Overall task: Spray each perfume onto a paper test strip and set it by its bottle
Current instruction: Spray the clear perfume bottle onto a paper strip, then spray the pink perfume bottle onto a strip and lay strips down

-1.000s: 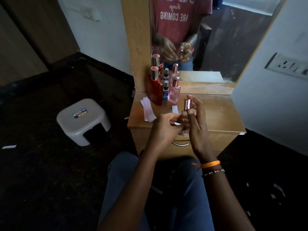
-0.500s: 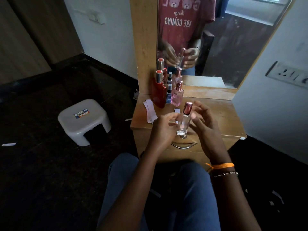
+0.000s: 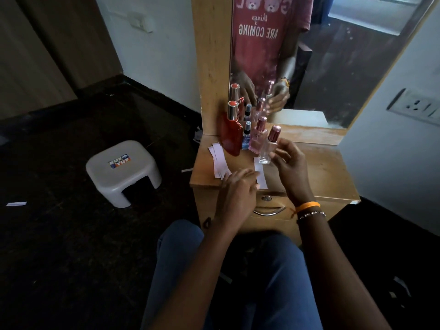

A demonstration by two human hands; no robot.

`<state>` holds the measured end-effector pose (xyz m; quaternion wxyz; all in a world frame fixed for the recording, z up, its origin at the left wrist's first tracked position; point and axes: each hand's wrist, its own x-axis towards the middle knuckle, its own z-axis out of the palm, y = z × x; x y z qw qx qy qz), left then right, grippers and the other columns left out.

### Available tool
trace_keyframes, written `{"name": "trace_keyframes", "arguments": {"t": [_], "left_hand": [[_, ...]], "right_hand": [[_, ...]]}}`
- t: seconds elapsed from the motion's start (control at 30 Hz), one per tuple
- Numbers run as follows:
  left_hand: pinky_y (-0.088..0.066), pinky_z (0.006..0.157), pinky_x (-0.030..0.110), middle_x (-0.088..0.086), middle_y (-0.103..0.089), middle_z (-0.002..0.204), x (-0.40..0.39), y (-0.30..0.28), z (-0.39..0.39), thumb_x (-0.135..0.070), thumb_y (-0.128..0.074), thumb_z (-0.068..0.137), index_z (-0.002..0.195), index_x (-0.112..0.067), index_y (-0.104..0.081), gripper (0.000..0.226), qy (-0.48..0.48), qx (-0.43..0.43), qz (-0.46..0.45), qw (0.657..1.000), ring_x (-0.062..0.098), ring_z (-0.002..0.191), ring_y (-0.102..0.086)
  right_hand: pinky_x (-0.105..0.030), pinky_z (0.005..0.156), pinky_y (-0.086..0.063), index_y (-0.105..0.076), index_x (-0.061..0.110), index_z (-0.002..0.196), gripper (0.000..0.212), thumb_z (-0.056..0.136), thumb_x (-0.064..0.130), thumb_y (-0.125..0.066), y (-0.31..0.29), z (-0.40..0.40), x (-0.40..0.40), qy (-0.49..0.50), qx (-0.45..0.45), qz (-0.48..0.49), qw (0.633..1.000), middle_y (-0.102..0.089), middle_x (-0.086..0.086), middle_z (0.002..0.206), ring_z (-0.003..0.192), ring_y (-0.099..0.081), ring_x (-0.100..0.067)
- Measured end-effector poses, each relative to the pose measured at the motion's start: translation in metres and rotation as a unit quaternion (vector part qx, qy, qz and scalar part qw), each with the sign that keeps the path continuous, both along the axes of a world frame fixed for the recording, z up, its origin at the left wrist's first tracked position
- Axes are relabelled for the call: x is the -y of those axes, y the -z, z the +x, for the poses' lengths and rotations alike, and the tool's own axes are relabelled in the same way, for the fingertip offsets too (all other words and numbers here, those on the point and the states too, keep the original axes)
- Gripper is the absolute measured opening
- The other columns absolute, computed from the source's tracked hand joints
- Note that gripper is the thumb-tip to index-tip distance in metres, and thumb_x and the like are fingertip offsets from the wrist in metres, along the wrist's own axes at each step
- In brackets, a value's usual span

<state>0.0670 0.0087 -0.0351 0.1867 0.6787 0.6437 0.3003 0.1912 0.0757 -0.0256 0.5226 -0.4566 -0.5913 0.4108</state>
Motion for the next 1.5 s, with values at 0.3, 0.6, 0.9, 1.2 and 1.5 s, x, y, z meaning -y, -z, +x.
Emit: {"name": "trace_keyframes", "arguments": {"t": [0.3, 0.6, 0.9, 1.2, 1.5], "left_hand": [[0.004, 0.115, 0.036, -0.006, -0.035, 0.150, -0.004, 0.010, -0.002, -0.025, -0.045, 0.096, 0.134, -0.024, -0.049, 0.038, 0.041, -0.065, -0.011, 0.997, 0.017, 0.143, -0.018], [0.009, 0.111, 0.031, -0.004, -0.039, 0.148, -0.004, 0.014, -0.004, -0.025, -0.042, 0.097, 0.133, -0.021, -0.050, 0.037, 0.038, -0.032, 0.000, 0.999, 0.014, 0.143, -0.019], [-0.021, 0.112, 0.039, 0.003, -0.053, 0.133, 0.002, 0.013, -0.045, -0.005, -0.043, 0.091, 0.129, -0.016, -0.052, 0.041, -0.179, -0.001, 0.056, 0.982, 0.021, 0.127, -0.043], [0.000, 0.116, 0.048, -0.003, -0.036, 0.150, -0.003, 0.032, -0.060, -0.002, -0.039, 0.093, 0.140, -0.020, -0.040, 0.050, -0.125, -0.036, 0.002, 0.992, 0.021, 0.145, -0.015], [0.001, 0.116, 0.048, -0.004, -0.034, 0.151, 0.003, 0.026, -0.057, 0.006, -0.037, 0.085, 0.140, -0.019, -0.040, 0.061, -0.124, -0.038, 0.005, 0.991, 0.018, 0.146, -0.012]], "right_hand": [[-0.027, 0.086, -0.049, -0.058, 0.015, 0.108, 0.027, 0.088, -0.002, -0.056, 0.014, -0.010, -0.013, 0.007, 0.035, -0.003, 0.999, -0.065, -0.004, 0.109, 0.103, -0.060, -0.022], [-0.024, 0.088, -0.052, -0.056, 0.008, 0.122, 0.036, 0.087, 0.003, -0.061, 0.017, -0.009, -0.011, 0.037, 0.069, -0.022, 0.997, -0.063, -0.004, 0.118, 0.106, -0.060, -0.015], [-0.037, 0.062, -0.050, -0.063, 0.010, 0.084, 0.009, 0.079, 0.002, -0.063, 0.017, -0.055, 0.025, 0.090, 0.206, 0.105, 0.969, -0.068, -0.010, 0.079, 0.069, -0.063, -0.023], [-0.034, 0.065, -0.042, -0.063, 0.005, 0.090, 0.013, 0.077, 0.009, -0.061, 0.010, -0.105, 0.002, 0.092, 0.270, -0.056, 0.957, -0.069, -0.018, 0.091, 0.087, -0.061, -0.036], [-0.031, 0.074, -0.047, -0.070, 0.010, 0.091, 0.018, 0.073, 0.016, -0.071, 0.003, -0.105, -0.001, 0.122, 0.220, -0.139, 0.958, -0.072, -0.013, 0.098, 0.095, -0.065, -0.033]]}}
